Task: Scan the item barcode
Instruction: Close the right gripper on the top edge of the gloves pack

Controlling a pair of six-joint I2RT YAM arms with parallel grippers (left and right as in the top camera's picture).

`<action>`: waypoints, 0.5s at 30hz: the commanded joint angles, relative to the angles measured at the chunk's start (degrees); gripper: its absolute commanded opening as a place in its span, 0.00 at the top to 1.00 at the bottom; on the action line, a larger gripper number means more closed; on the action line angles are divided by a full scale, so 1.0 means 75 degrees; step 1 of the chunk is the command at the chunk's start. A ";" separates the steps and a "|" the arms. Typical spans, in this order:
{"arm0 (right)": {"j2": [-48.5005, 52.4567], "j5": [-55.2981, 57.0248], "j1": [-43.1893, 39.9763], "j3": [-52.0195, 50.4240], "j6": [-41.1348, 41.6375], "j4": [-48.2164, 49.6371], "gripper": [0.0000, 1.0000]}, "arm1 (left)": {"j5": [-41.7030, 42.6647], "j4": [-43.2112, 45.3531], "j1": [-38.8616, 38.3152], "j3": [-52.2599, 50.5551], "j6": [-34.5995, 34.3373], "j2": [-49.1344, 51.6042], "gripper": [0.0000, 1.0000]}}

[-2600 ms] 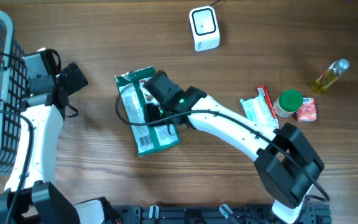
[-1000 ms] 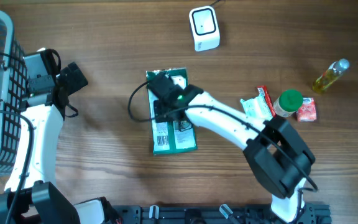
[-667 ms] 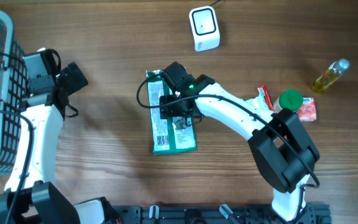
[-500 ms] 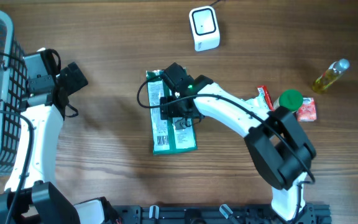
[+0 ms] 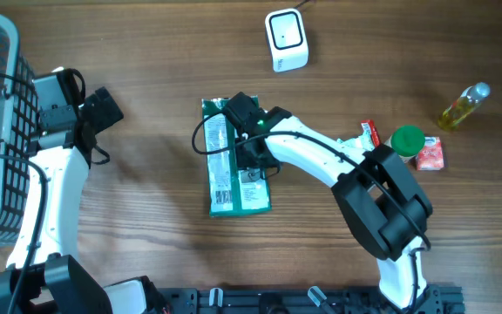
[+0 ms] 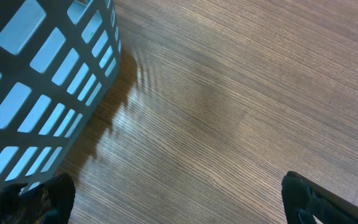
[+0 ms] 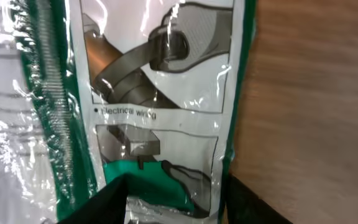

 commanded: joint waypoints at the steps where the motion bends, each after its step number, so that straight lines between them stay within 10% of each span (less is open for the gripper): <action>1: 0.0373 0.1291 -0.0012 0.0323 -0.0152 -0.0860 0.47 | 0.0012 0.0017 0.0035 0.0082 0.0093 -0.0096 0.00; 15: 0.0321 0.0347 -0.0017 0.1154 -0.0143 -0.1338 0.26 | 0.0012 0.0017 0.0035 0.0082 0.0093 -0.0096 0.00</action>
